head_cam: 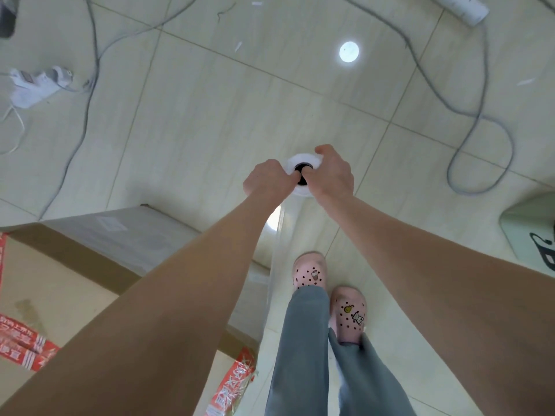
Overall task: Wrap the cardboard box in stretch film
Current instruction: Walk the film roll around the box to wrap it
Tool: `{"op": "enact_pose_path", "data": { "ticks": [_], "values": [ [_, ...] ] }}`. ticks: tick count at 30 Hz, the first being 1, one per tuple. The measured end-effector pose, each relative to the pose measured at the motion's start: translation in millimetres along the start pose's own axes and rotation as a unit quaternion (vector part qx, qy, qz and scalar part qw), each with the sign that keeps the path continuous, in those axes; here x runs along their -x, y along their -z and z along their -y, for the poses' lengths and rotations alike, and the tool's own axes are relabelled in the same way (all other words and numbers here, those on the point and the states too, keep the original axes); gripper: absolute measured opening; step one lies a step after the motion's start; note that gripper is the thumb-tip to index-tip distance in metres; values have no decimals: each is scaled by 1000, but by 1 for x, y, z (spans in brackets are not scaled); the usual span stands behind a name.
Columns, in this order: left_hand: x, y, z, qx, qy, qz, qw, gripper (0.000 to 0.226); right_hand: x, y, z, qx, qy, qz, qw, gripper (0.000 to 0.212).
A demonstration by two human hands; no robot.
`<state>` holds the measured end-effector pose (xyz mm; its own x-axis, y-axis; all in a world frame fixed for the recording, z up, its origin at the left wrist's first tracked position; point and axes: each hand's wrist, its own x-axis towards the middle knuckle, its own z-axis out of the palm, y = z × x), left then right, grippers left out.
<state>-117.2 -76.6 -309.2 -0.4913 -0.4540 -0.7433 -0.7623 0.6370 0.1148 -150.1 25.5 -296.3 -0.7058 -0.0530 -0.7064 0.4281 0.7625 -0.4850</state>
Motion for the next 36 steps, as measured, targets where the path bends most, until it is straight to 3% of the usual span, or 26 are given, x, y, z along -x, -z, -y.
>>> {"op": "enact_pose_path", "data": {
  "ticks": [4,10,16,22,28,32,36],
  "values": [
    [3,-3,-9,15,4,22,1000,30,-8,5,-8,-7,-16,30,999,42],
    [7,-6,-12,15,16,-18,1000,31,-17,3,-13,-10,5,59,998,46],
    [22,-21,-23,94,68,-47,992,33,-26,17,-26,65,78,123,987,45],
    [35,-44,-30,149,101,-97,979,19,-30,28,-41,134,138,172,966,37],
    [49,-57,-31,72,75,-111,988,24,-22,31,-59,184,187,130,956,21],
    [54,-69,-28,127,67,-122,982,19,-13,31,-67,204,196,110,953,26],
    [61,-82,-26,187,45,-132,972,28,-7,28,-72,180,167,83,966,30]
  ]
}}
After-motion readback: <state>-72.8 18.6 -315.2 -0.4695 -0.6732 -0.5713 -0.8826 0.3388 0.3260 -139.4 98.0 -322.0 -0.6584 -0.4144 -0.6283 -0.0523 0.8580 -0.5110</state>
